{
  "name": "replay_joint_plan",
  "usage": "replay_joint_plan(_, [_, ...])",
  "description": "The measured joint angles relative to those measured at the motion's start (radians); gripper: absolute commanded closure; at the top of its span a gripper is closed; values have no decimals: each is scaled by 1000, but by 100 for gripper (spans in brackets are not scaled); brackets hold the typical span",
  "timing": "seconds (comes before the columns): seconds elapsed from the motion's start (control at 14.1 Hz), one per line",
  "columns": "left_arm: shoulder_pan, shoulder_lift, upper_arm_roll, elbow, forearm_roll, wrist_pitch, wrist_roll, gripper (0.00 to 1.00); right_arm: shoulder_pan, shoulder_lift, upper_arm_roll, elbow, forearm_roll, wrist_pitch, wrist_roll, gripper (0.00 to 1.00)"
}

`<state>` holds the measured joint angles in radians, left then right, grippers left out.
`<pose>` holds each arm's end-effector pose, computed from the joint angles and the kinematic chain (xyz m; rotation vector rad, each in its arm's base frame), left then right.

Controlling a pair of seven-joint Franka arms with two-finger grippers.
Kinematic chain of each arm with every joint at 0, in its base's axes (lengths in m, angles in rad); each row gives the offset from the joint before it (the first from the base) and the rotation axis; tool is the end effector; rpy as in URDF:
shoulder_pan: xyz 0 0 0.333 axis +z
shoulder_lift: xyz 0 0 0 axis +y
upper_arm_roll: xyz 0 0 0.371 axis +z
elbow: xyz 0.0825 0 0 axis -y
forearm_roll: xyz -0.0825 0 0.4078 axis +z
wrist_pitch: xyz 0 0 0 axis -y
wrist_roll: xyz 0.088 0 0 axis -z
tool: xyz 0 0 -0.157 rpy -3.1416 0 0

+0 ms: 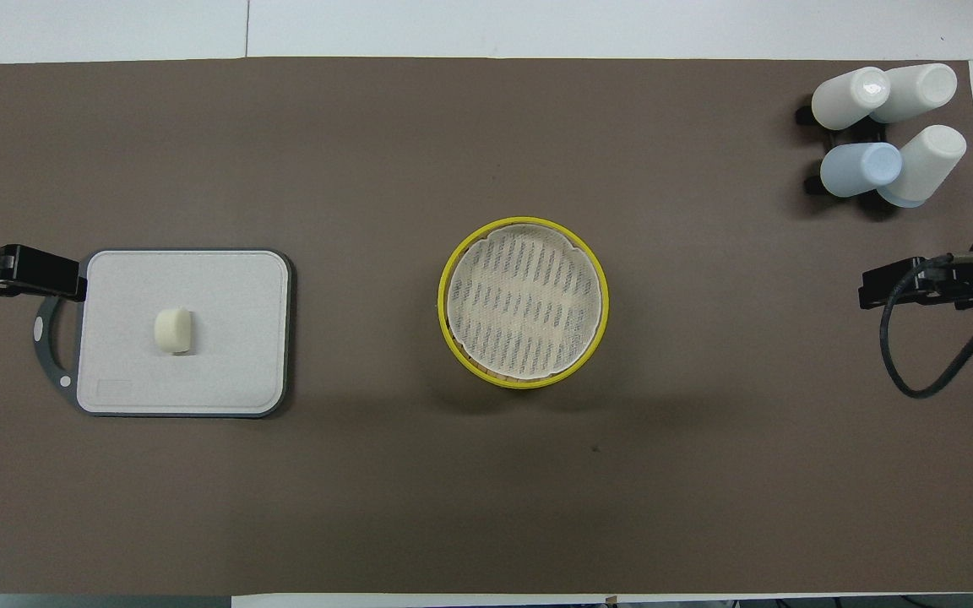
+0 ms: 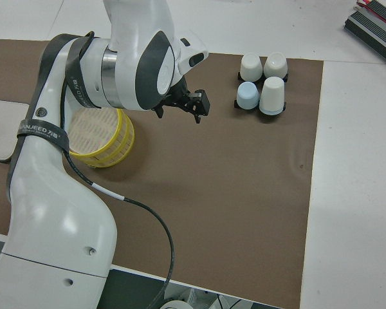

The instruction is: Place bun in steamer

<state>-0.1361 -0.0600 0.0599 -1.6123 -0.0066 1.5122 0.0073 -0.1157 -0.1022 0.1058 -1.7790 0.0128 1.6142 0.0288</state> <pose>0.5464 -0.0417 0.6379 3.1294 -0.1314 -0.0635 0.5366 -0.0009 0.5868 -3.1380 0.0636 0.0992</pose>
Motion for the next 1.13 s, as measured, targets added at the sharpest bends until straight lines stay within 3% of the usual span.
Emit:
replay_joint_plan(0.64, [-1,-2,5,-3,0,11,0,0,39,-1,21,-2,4,22,29,5])
replay_joint_plan(0.92, [13,-33,17,-141,3,149,11,0,236,46,36,11,3,86,278,12])
replay_joint_plan(1.13, [46,-44,20,-286,3,277,79,0,405,191,39,133,-5,98,486,15])
